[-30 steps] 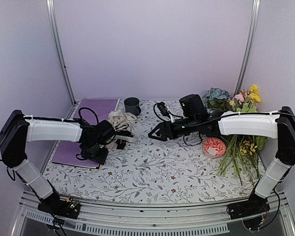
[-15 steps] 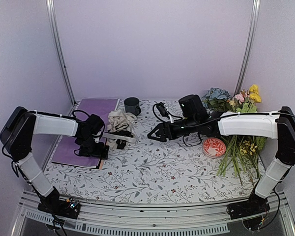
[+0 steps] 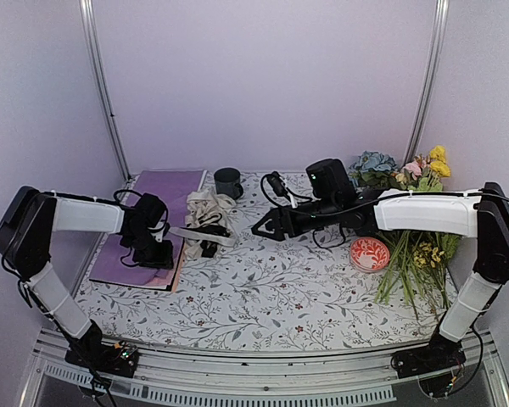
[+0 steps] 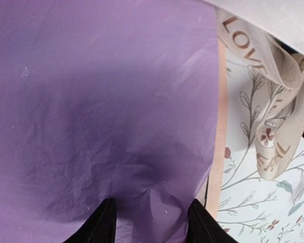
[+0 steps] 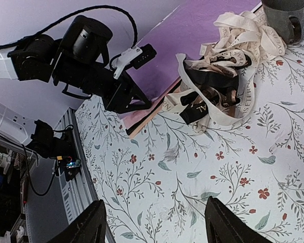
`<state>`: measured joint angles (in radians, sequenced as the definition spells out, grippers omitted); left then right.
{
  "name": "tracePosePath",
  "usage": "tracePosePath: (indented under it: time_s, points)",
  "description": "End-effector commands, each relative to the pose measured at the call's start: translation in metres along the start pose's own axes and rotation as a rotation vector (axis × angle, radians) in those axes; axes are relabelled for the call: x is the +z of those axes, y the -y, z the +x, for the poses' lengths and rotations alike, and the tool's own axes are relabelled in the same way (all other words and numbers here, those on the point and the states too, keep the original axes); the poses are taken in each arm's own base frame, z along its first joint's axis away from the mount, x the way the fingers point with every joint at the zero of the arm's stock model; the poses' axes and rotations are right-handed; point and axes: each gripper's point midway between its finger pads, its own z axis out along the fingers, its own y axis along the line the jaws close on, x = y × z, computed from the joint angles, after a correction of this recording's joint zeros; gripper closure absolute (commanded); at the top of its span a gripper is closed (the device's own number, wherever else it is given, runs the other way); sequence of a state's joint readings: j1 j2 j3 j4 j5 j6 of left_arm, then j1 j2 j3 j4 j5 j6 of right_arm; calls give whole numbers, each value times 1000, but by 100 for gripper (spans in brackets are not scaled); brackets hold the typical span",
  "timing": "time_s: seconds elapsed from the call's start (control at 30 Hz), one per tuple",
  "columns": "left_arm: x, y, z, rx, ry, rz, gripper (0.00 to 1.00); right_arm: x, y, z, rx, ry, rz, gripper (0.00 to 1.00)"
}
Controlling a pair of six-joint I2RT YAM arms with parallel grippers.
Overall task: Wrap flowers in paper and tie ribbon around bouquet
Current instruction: Pick up the corner of the folded wrapping paper at the corner of the board, then pass from the left arm to the right
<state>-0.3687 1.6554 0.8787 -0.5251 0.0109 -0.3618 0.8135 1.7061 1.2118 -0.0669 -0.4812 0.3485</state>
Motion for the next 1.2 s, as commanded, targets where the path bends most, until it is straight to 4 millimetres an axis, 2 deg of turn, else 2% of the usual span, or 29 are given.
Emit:
tracePosePath:
  time_s: [0.0, 0.13, 0.23, 0.4, 0.5, 0.6, 0.73, 0.8, 0.87, 1.0, 1.07, 1.17]
  points:
    - [13, 1, 26, 3, -80, 41, 64, -1, -3, -6, -27, 9, 1, 31]
    - [13, -1, 28, 8, -76, 34, 86, -1, -2, -5, -27, 5, 8, 31]
    - [10, 0, 27, 8, -72, 40, 98, 0, -1, -5, -26, 4, 9, 31]
    - [-5, -4, 17, 6, -39, 9, 100, -1, -2, -5, -26, 6, 8, 31]
    - [-33, -14, -1, -2, 14, -62, 100, -2, -3, -6, -28, 8, 5, 31]
    - [-80, -36, -32, -49, 127, -153, 100, -4, -5, -8, -32, 11, 3, 31]
    - [-145, -87, -73, -196, 318, -226, 100, -8, -7, -11, -41, 21, 1, 31]
    - [-176, -116, -84, -270, 403, -258, 100, -10, -9, -13, -47, 29, 3, 31]
    - [-215, -145, -93, -343, 503, -301, 100, -13, -10, -14, -48, 35, 5, 30]
    - [-308, -192, -109, -439, 746, -443, 100, -17, -12, -17, -62, 49, 11, 30]
    - [-353, -205, -118, -457, 840, -539, 100, -18, -13, -18, -66, 51, 10, 30]
    - [-407, -202, -135, -433, 949, -591, 100, -19, -15, -20, -72, 54, 4, 30]
